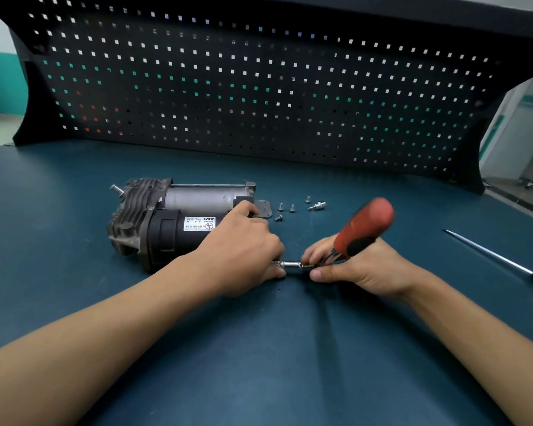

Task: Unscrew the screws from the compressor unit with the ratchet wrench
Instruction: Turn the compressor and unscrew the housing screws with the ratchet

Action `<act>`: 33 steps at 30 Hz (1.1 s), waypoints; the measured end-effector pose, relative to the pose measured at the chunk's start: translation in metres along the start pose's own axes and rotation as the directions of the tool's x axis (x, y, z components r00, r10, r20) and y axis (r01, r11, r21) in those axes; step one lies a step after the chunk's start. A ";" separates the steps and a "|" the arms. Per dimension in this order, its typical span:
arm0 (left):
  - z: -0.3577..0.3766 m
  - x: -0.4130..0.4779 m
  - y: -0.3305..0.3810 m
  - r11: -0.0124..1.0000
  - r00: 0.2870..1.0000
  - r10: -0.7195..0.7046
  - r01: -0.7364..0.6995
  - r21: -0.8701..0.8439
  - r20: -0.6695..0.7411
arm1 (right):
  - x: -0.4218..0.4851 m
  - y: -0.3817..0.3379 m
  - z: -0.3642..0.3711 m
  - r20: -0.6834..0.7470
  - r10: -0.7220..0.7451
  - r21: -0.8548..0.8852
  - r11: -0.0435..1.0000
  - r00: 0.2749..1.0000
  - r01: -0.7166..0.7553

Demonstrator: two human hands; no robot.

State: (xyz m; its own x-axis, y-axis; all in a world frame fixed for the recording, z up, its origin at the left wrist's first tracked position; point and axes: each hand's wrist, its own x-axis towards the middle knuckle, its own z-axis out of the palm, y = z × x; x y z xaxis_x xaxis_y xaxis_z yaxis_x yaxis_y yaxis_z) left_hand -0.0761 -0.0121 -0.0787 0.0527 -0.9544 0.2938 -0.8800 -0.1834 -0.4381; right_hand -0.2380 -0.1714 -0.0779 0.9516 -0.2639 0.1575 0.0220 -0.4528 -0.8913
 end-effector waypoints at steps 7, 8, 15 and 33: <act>-0.001 0.000 0.000 1.000 1.000 0.003 -0.004 -0.027 -0.012 | 0.004 0.004 0.004 -0.058 0.069 0.139 0.988 0.996 -0.060; -0.001 0.000 0.000 1.000 1.000 0.000 0.000 -0.028 -0.008 | 0.005 0.003 0.005 -0.077 0.087 0.165 0.983 0.993 -0.073; -0.001 0.001 0.000 0.996 0.999 -0.033 0.031 -0.085 -0.024 | 0.011 0.006 0.009 -0.105 0.252 0.288 0.933 0.962 -0.213; -0.002 -0.003 0.000 0.998 1.000 0.004 -0.006 -0.060 -0.026 | 0.010 0.011 0.000 -0.021 0.164 0.313 0.938 0.986 -0.149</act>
State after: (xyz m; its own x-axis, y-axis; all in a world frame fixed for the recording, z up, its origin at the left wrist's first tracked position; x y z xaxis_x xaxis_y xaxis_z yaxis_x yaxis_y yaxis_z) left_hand -0.0774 -0.0092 -0.0779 0.0364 -0.9488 0.3139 -0.9072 -0.1631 -0.3877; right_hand -0.2284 -0.1787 -0.0860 0.9356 -0.3526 0.0185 -0.0250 -0.1184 -0.9927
